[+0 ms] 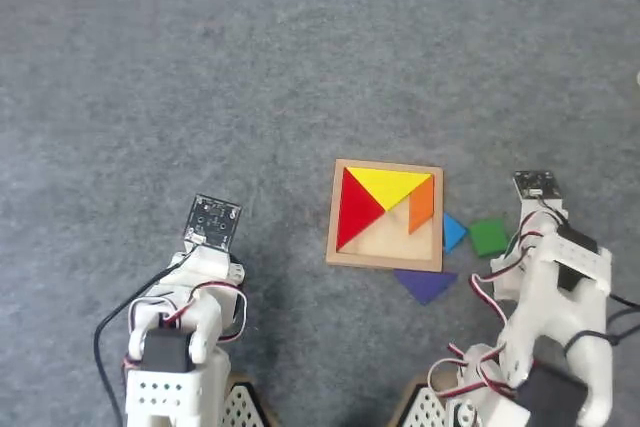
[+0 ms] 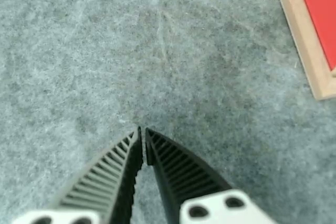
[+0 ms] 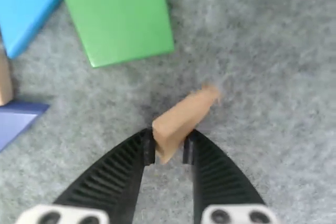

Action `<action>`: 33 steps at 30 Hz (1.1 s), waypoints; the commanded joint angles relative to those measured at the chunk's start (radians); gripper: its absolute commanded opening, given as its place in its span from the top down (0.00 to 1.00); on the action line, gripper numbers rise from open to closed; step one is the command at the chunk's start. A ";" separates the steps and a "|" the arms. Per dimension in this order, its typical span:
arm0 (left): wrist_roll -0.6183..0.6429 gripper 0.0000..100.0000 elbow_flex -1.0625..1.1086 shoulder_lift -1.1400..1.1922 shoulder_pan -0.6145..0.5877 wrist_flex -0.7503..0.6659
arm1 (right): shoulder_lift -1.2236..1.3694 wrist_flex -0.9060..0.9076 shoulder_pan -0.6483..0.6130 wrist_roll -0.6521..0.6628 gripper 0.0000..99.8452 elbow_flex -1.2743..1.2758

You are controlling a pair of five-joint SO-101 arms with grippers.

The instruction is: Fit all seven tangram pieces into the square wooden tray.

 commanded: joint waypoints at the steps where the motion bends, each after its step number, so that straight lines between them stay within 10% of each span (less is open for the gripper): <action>1: 0.008 0.98 -0.008 -0.021 -0.006 0.005 | 0.025 -0.002 -0.018 0.009 0.94 -0.011; 33: 0.008 0.98 -0.008 -0.021 -0.006 0.005 | 0.022 0.263 -0.317 -0.229 0.99 -0.466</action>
